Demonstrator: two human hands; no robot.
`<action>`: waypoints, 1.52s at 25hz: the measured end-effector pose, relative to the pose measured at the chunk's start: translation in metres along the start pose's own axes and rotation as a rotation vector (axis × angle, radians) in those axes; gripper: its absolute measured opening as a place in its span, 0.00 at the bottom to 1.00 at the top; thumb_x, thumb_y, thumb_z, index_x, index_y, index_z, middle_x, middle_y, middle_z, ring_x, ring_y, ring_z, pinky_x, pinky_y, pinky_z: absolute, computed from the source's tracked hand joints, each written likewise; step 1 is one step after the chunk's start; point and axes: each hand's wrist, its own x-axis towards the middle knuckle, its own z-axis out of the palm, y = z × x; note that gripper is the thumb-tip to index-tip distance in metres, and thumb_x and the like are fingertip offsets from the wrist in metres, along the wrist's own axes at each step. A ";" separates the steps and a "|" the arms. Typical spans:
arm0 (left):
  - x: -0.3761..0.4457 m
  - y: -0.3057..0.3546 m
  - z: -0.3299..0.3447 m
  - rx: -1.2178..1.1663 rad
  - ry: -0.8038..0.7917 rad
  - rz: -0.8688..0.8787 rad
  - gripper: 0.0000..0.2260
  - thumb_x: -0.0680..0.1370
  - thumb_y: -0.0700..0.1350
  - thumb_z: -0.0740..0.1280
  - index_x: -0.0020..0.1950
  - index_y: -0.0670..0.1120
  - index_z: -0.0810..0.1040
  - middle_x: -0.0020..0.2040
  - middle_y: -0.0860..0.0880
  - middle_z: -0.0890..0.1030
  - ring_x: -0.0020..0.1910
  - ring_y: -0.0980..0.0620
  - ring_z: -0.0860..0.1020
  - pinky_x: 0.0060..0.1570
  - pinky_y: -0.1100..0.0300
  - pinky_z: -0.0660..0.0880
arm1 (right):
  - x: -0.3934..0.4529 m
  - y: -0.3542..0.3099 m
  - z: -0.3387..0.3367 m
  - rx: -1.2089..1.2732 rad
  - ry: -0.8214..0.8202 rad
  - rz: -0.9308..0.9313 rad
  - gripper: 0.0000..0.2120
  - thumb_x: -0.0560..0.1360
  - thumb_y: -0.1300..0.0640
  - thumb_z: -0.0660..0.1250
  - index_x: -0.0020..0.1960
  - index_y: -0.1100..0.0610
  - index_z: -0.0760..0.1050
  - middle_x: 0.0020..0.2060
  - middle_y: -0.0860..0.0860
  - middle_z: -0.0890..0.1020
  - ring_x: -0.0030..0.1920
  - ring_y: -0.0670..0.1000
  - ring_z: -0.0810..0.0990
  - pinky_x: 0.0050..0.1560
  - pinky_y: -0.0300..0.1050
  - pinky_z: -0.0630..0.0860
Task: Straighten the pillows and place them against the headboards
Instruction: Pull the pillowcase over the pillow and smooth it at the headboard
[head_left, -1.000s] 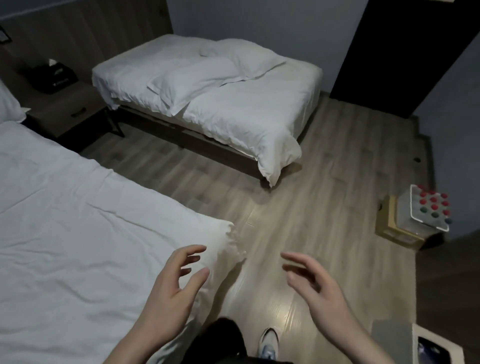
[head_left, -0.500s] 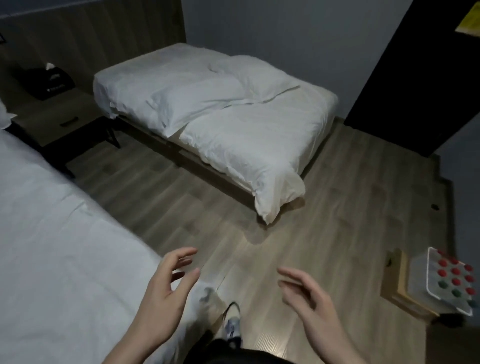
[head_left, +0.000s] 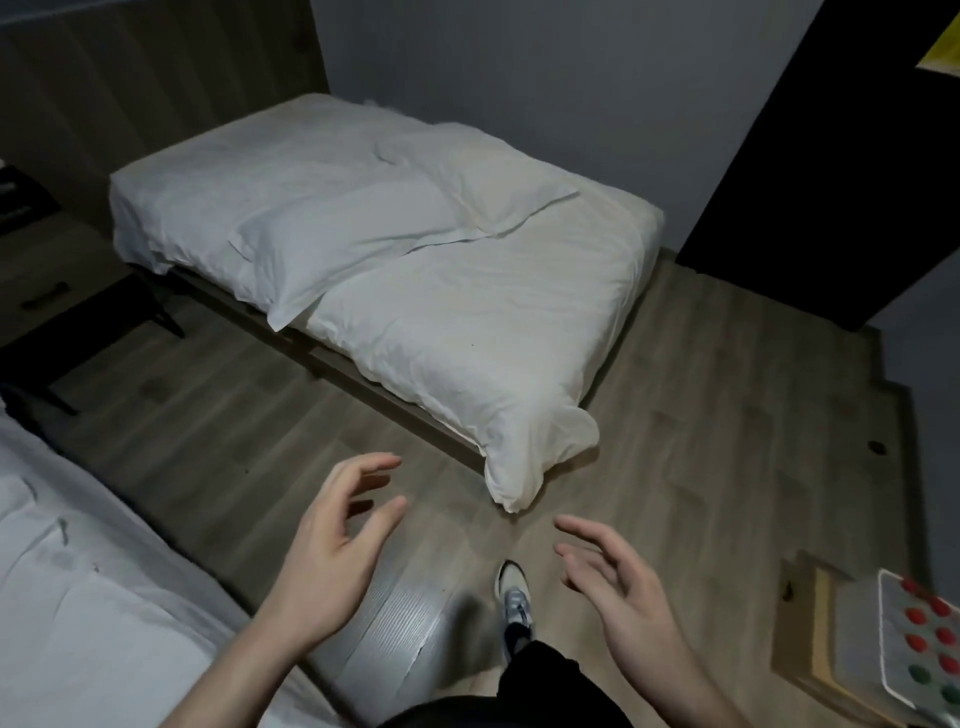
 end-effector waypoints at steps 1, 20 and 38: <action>0.018 -0.003 0.006 -0.002 0.020 -0.024 0.16 0.76 0.59 0.67 0.63 0.60 0.78 0.64 0.58 0.80 0.65 0.59 0.78 0.62 0.60 0.76 | 0.028 -0.007 -0.004 -0.004 -0.020 -0.003 0.14 0.80 0.63 0.69 0.60 0.48 0.83 0.54 0.50 0.88 0.61 0.47 0.84 0.65 0.48 0.78; 0.271 -0.087 -0.112 -0.064 0.354 -0.365 0.17 0.80 0.42 0.71 0.61 0.64 0.78 0.60 0.59 0.81 0.63 0.61 0.79 0.63 0.61 0.75 | 0.401 -0.139 0.138 -0.166 -0.371 -0.043 0.14 0.78 0.64 0.73 0.60 0.50 0.83 0.53 0.47 0.88 0.58 0.48 0.85 0.54 0.41 0.81; 0.588 -0.147 -0.272 0.031 0.156 -0.357 0.15 0.80 0.44 0.71 0.63 0.60 0.78 0.53 0.52 0.83 0.55 0.61 0.82 0.51 0.75 0.74 | 0.654 -0.207 0.314 -0.104 -0.243 0.021 0.16 0.80 0.59 0.70 0.61 0.40 0.81 0.61 0.39 0.84 0.60 0.43 0.84 0.62 0.55 0.82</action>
